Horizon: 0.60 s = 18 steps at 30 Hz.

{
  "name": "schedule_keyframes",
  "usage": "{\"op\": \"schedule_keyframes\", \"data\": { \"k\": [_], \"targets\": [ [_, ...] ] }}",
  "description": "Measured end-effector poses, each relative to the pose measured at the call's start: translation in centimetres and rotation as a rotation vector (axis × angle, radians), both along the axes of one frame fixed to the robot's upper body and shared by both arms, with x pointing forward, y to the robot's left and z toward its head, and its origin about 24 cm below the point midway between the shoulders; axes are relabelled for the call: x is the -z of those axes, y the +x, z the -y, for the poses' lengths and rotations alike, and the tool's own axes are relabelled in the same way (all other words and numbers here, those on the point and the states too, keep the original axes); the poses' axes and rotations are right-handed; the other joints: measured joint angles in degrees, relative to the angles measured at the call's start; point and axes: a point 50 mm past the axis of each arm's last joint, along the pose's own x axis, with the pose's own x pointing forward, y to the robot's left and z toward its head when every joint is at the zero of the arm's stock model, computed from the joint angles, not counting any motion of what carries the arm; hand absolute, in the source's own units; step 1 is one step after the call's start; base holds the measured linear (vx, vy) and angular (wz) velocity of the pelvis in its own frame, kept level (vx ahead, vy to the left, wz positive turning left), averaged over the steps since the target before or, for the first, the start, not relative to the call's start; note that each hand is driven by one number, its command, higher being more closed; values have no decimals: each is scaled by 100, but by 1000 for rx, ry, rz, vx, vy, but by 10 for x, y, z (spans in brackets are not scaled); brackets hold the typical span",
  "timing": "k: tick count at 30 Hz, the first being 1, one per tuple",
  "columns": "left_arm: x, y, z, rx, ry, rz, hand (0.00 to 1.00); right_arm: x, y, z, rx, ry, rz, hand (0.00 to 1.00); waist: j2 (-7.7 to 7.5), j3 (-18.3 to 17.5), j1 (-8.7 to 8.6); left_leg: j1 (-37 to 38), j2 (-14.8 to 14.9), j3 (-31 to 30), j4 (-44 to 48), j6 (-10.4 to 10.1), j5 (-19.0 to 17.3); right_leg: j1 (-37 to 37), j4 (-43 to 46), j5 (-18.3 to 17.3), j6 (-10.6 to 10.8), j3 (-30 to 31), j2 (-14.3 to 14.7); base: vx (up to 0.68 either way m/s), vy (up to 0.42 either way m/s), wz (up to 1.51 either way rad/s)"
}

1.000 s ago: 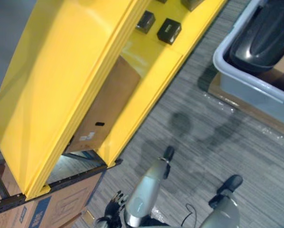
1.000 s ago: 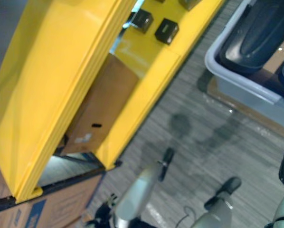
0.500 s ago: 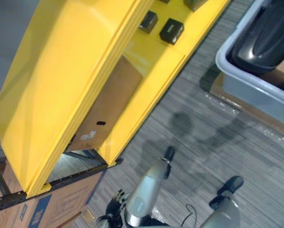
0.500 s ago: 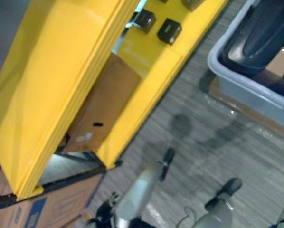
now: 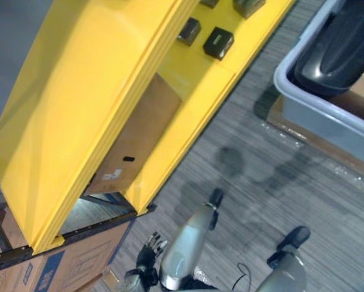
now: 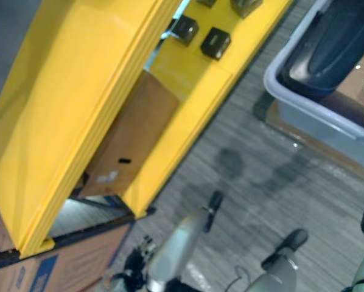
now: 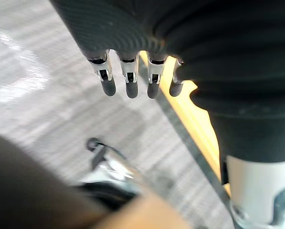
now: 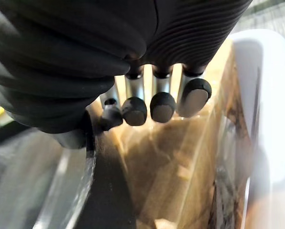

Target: Walk over and take plastic housings, then place them on the shelf

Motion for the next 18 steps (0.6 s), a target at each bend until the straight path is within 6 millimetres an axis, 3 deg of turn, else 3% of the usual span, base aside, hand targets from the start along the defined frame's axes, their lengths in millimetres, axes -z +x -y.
{"op": "schedule_keyframes", "data": {
  "k": [6, 10, 14, 15, 18],
  "targets": [
    [-22, 23, -9, -108, -3, 128, 0, 5, 14, -13, -47, -26, -28, 100, -284, 205, -220, 192, 126, 68, -60, -10, -4, 89, 1, -13, -27, 94, 97, -23, -40, -11],
    [-48, 43, -16, -196, -1, 245, 0, -7, 20, -21, -76, -108, -15, 100, -412, 293, -315, 392, 174, 156, -158, -16, 4, 196, 2, -24, -45, 137, 109, -14, -21, -7],
    [-101, 68, -32, -316, 17, 482, 0, -15, 27, -31, -108, -162, 3, 100, -538, 378, -432, 503, 213, 156, -335, -74, 105, 225, 3, -31, -57, 127, 141, -18, -41, -2],
    [-186, 92, -48, -315, 195, 833, 0, -11, 35, -43, -136, -187, 19, 100, -658, 445, -571, 706, 292, 152, -445, -108, 142, 393, -16, -36, -74, 81, 207, -33, -62, -2],
    [-219, 101, -57, -308, 281, 959, 0, -11, 43, -53, -166, -214, 19, 100, -787, 452, -679, 695, 347, 158, -439, -118, 148, 395, -64, 2, -124, 84, 269, -22, -14, -6]
  ]
}}
